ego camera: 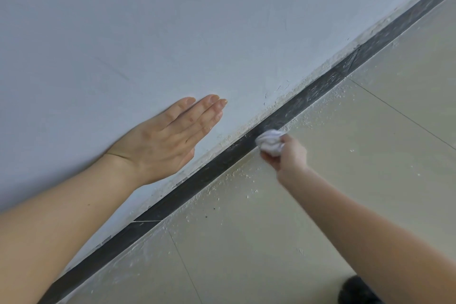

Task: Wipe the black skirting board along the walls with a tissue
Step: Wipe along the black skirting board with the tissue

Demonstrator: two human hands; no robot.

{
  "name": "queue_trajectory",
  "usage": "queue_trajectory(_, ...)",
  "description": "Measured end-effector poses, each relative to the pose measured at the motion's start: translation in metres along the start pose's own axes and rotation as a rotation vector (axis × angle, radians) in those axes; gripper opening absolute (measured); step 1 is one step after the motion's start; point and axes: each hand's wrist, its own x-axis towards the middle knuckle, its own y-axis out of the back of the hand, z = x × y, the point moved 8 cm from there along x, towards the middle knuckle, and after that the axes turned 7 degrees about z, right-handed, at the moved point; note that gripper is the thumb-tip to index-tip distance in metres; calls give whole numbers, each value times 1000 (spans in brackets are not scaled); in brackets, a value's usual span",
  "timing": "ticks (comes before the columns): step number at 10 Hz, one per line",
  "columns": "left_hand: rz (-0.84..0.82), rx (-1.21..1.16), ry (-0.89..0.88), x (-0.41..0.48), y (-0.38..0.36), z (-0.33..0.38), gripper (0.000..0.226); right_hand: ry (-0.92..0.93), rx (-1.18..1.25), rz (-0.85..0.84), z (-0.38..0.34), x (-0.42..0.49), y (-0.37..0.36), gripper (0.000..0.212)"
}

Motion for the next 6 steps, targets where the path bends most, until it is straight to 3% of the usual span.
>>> queue_trajectory(1,0,-9,6,0,0,0,62,-202,-286,-185,78,-42,-27,13)
queue_trajectory(2,-11,-8,0,0,-1,1,61,-427,-365,-414,129,-90,-57,17)
queue_trajectory(3,-3,-12,3,0,-1,1,61,-506,-355,-511,143,-114,-80,17)
queue_trajectory(4,9,-17,0,0,0,2,61,-476,-202,-409,120,-92,-87,25)
queue_trajectory(5,24,-26,15,1,0,1,62,-436,-359,-393,75,-79,-76,42)
queue_trajectory(6,35,-34,31,0,1,0,61,-210,-312,-299,15,-61,-58,27)
